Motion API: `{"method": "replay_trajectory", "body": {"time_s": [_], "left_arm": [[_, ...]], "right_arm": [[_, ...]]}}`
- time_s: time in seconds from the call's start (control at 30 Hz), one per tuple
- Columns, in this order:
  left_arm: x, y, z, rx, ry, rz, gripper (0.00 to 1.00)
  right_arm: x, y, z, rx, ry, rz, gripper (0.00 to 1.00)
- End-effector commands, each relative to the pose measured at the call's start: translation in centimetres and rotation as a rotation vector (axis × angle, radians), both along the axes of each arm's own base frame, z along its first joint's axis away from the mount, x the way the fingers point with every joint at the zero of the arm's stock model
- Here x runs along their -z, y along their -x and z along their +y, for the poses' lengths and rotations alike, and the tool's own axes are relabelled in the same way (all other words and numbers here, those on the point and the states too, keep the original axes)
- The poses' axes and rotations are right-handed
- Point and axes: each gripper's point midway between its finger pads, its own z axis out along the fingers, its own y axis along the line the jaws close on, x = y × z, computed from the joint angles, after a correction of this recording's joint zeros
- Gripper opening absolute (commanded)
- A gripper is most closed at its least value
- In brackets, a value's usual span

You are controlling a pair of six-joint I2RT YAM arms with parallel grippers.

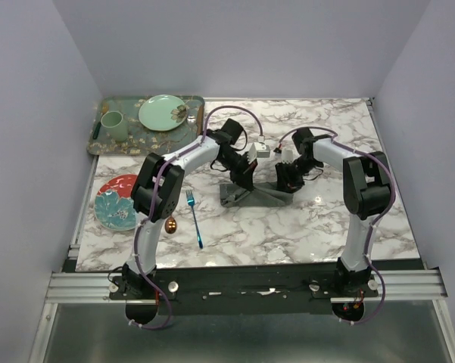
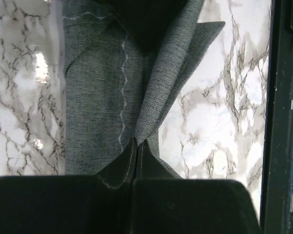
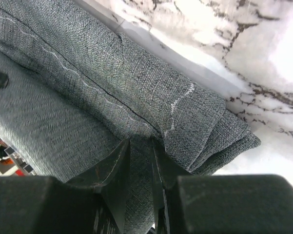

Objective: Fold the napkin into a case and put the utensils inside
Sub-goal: Fold the 2/3-rectangle-folded napkin at the center of the board.

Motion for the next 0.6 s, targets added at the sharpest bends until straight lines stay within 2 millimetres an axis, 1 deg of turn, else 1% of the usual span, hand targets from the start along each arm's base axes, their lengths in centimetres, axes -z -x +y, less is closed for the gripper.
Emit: {"method": "replay_trajectory", "body": {"time_s": [0.0, 0.03, 0.07, 0.1, 0.17, 0.2, 0.23, 0.3, 0.37, 0.43, 0.57], "left_arm": [[0.4, -0.6, 0.0, -0.042, 0.029, 0.171, 0.0], [0.8, -0.8, 0.4, -0.047, 0.021, 0.19, 0.0], [1.2, -1.0, 0.6, -0.053, 0.013, 0.204, 0.0], [2.0, -1.3, 0.7, -0.062, 0.003, 0.225, 0.0], [2.5, -1.5, 1.0, -0.085, -0.002, 0.27, 0.0], [3.2, -1.6, 1.0, -0.09, -0.01, 0.285, 0.0], [3.4, -1.5, 1.0, -0.094, -0.015, 0.3, 0.0], [3.8, -1.4, 1.1, -0.09, -0.02, 0.309, 0.0], [4.0, -1.2, 1.2, -0.092, -0.025, 0.321, 0.0], [4.2, -0.7, 1.4, -0.089, -0.03, 0.335, 0.0], [4.0, 0.7, 1.7, -0.076, -0.031, 0.357, 0.0]], "right_arm": [[1.2, -1.4, -0.7, -0.031, 0.061, -0.035, 0.31], [0.9, -1.4, -0.6, -0.03, 0.058, -0.032, 0.31], [0.1, -2.0, -0.3, -0.03, 0.04, -0.05, 0.32], [-0.4, -2.2, -0.2, -0.031, 0.033, -0.06, 0.32], [-2.3, -2.7, 0.3, -0.034, 0.007, -0.093, 0.33], [-2.9, -3.0, 0.3, -0.034, 0.0, -0.108, 0.33], [-3.6, -3.0, 0.4, -0.031, -0.008, -0.115, 0.33], [-5.6, -3.5, 0.8, -0.032, -0.03, -0.165, 0.34], [-6.8, -4.1, 0.7, -0.024, -0.03, -0.204, 0.35], [-7.5, -4.9, 0.7, -0.01, -0.023, -0.239, 0.36], [-8.0, -6.5, 0.5, 0.025, -0.007, -0.294, 0.36]]}}
